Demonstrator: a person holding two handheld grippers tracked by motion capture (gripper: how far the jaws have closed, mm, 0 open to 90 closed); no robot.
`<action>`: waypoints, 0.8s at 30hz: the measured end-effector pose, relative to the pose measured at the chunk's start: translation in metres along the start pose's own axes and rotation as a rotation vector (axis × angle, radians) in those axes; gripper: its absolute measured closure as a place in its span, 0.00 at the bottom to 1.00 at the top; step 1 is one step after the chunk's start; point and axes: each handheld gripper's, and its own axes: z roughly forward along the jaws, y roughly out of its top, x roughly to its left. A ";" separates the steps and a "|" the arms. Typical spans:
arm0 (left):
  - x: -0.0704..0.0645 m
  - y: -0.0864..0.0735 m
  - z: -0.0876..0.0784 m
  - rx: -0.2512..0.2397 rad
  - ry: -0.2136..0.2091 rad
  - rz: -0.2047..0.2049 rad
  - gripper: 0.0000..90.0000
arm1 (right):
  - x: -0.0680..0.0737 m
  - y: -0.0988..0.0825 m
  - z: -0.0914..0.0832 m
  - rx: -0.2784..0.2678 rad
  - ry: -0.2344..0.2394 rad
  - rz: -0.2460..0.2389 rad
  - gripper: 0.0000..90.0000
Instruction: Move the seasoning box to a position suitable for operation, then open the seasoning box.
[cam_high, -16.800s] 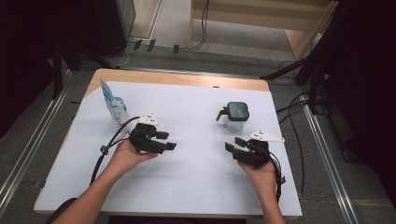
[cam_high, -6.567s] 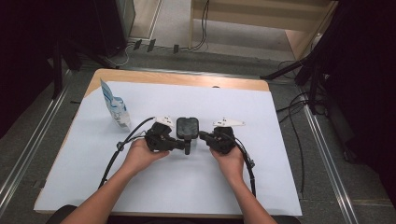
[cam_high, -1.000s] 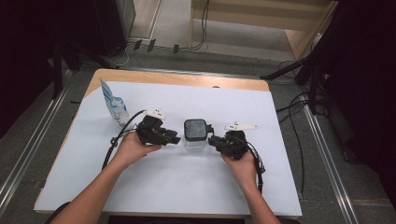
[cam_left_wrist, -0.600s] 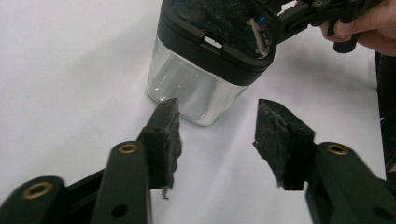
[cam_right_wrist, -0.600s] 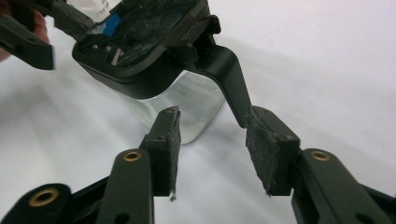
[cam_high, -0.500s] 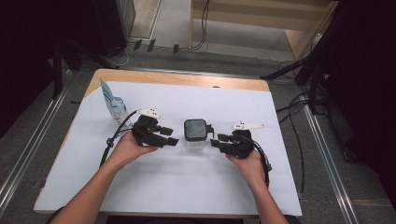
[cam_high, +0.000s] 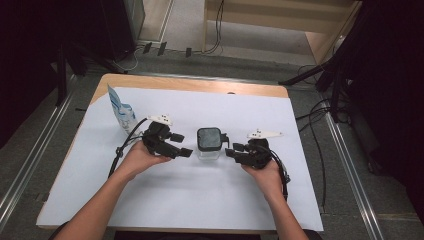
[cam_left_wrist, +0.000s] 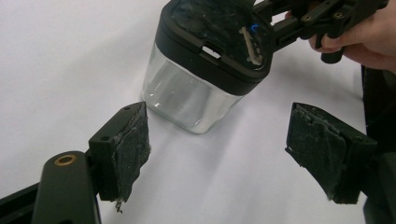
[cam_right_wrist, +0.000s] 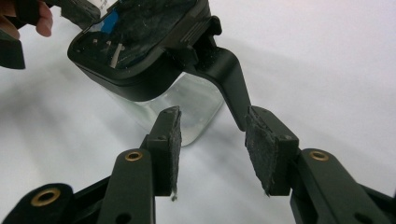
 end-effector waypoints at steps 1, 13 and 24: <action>0.001 0.000 0.000 0.005 0.001 0.002 0.25 | 0.000 0.000 0.000 0.002 -0.001 0.000 0.64; 0.003 0.012 0.007 -0.006 -0.006 0.033 0.15 | -0.003 -0.001 -0.004 -0.010 -0.015 -0.006 0.64; 0.004 0.034 0.013 0.038 -0.012 0.107 0.00 | -0.009 0.003 -0.005 -0.007 -0.007 0.005 0.64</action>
